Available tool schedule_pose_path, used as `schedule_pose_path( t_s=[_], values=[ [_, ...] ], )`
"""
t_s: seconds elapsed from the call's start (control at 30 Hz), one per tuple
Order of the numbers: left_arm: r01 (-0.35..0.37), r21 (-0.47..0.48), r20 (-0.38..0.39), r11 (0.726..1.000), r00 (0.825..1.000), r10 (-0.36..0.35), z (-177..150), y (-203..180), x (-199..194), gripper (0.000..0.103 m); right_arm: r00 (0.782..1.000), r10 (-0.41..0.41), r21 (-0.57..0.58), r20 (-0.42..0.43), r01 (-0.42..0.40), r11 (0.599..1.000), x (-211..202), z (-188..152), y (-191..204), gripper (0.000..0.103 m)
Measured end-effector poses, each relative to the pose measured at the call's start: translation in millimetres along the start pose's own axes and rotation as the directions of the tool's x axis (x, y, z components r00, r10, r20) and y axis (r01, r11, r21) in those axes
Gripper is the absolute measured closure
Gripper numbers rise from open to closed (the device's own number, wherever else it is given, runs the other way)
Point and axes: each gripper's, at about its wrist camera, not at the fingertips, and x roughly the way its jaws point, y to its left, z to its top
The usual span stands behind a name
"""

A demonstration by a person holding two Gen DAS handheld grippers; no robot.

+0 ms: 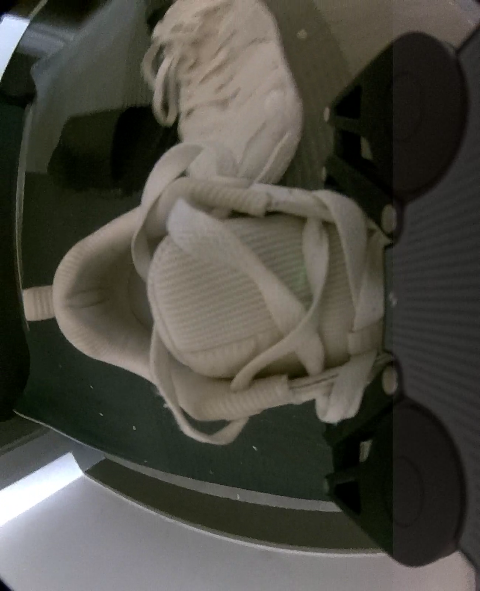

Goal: Organize scattered shoes
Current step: 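Carry the chunky sneaker with the left tool toward the shoe row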

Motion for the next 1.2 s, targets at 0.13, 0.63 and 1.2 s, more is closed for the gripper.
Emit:
schedule_pose_path(
  t_s=[0.13,0.63,1.2],
  values=[
    [0.034,0.034,0.022,0.999,0.999,-0.035,-8.9,-20.2,-35.8,0.015,1.0,0.017,0.017,0.025,-0.017,1.0,-17.9,-11.3,-4.6,0.0],
    [0.302,0.33,-0.017,0.894,0.949,-0.314,-84.3,-197.0,-160.9,0.015,0.983,-0.045,0.376,0.177,-0.025,0.926,-87.5,-51.3,-76.2,0.0],
    [0.319,0.655,-0.173,0.685,0.946,-0.276,-182.5,-431.6,-119.0,0.015,0.982,-0.037,0.586,0.185,-0.08,0.807,-89.4,-73.8,-144.2,0.0]
  ],
)
